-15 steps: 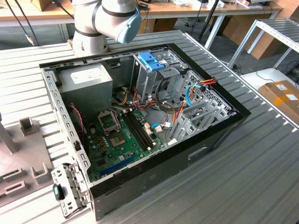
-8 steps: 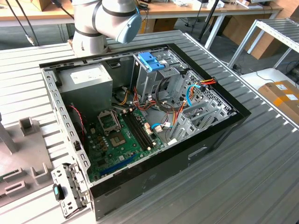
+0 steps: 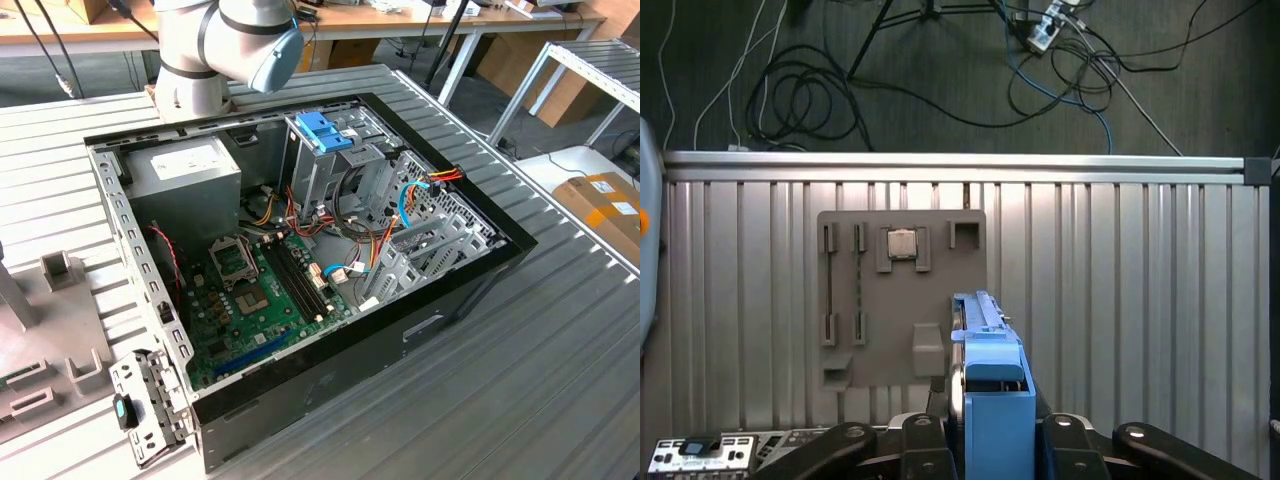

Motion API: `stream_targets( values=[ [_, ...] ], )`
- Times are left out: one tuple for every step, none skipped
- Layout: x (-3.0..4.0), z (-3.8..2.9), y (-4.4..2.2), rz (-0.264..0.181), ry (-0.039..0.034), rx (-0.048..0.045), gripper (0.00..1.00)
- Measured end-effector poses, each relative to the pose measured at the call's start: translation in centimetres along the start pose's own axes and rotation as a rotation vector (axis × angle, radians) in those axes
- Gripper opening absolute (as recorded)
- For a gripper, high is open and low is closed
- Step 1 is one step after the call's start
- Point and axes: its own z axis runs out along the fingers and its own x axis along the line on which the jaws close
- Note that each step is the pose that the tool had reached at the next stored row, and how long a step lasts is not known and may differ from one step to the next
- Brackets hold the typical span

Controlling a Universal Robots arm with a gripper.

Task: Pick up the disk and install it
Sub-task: 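Pick up the disk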

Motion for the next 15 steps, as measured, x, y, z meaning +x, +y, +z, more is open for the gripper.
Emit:
stream_targets(
  values=[
    [0.01,0.00,-0.09,0.000,0.0000,0.0000,0.37],
    [0.01,0.01,-0.15,0.000,-0.0001,0.0001,0.37],
    [0.02,0.01,-0.21,0.000,0.0000,0.0000,0.37],
    [0.03,0.01,-0.29,0.000,0.0000,0.0000,0.37],
    [0.05,0.01,-0.44,0.000,0.0000,0.0000,0.37],
    [0.05,0.02,-0.52,0.000,-0.0001,0.0001,0.37],
    [0.06,0.01,-0.63,0.000,0.0000,0.0000,0.37],
    [0.07,0.02,-0.69,0.000,0.0000,0.0000,0.37],
    [0.07,0.01,-0.76,0.000,0.0000,-0.0001,0.37],
    [0.08,0.03,-0.85,0.000,0.0000,0.0001,0.37],
    [0.09,0.03,-0.95,0.000,-0.0001,0.0001,0.37],
    [0.10,0.03,-1.08,0.000,0.0000,0.0000,0.37],
    [0.10,0.03,-1.19,0.000,0.0000,0.0000,0.37],
    [0.11,0.04,-1.29,0.000,0.0000,0.0000,0.37],
    [0.12,0.05,-1.43,0.000,0.0000,0.0000,0.37]
  ],
)
